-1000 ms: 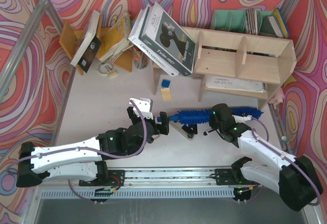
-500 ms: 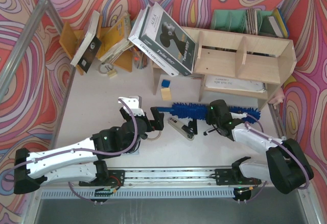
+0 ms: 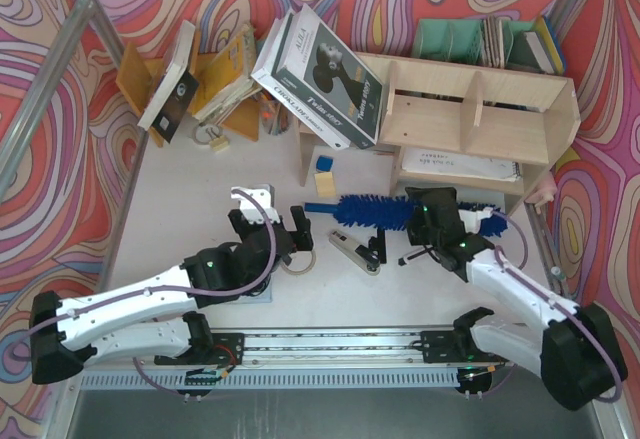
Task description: Dust the bookshelf with a duster
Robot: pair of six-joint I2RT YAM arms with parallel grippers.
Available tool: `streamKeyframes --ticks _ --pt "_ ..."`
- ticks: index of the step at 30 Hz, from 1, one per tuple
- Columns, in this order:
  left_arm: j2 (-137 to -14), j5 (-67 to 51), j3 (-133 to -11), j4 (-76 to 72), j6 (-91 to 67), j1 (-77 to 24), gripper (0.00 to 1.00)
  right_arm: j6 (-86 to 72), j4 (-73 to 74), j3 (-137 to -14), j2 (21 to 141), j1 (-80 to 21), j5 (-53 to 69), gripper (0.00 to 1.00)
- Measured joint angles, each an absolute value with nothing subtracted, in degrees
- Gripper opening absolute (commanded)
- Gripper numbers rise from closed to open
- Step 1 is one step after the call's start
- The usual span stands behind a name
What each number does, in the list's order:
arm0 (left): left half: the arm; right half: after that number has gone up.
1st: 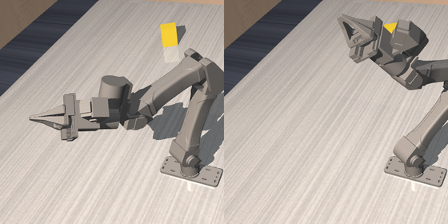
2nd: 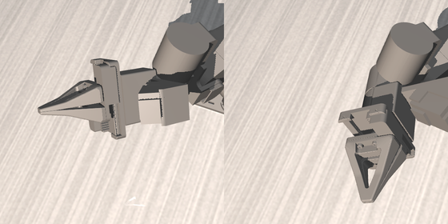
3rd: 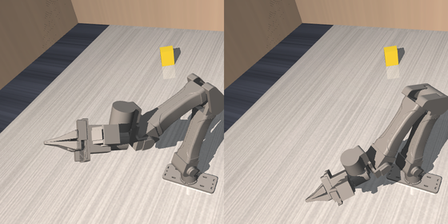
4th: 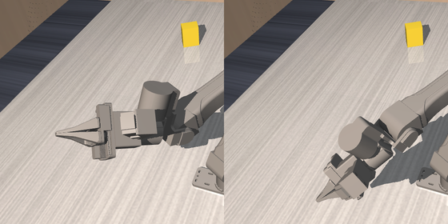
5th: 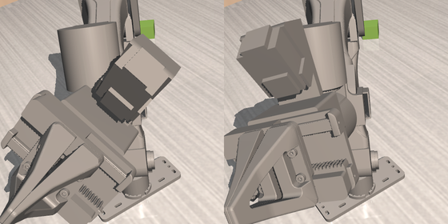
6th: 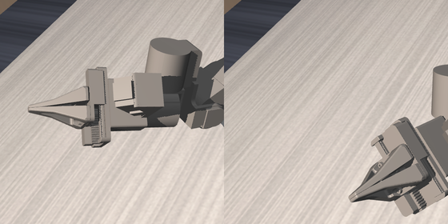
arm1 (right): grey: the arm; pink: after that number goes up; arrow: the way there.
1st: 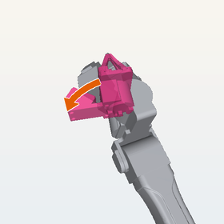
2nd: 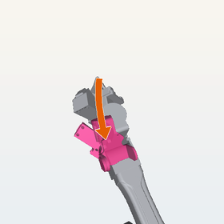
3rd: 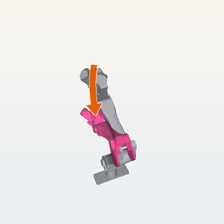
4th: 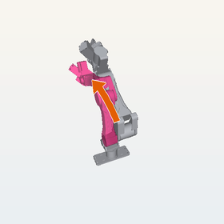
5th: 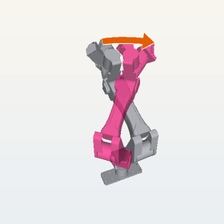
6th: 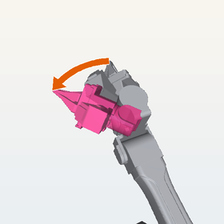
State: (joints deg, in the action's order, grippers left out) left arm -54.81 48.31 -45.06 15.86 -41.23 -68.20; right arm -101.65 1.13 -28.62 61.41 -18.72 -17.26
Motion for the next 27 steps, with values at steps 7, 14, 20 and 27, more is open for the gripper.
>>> streamKeyframes --ticks 7,14,20,27 --pt "-56.95 56.36 -49.06 20.58 -40.03 -67.46 0.98 -82.04 3.55 -29.74 52.29 -18.72 -18.7 0.95" --pt "-60.05 65.52 -50.24 22.26 -36.38 -64.66 0.98 -46.74 0.49 -29.78 44.25 -18.72 -16.71 0.99" --pt "-60.58 67.57 -47.59 20.29 -33.19 -53.78 0.98 -26.04 -5.52 -27.77 43.48 -18.72 -14.76 0.99" --pt "-62.46 67.44 -40.21 10.02 -28.84 -39.2 0.98 -15.75 -13.13 -25.34 51.33 -18.72 -18.35 0.99"
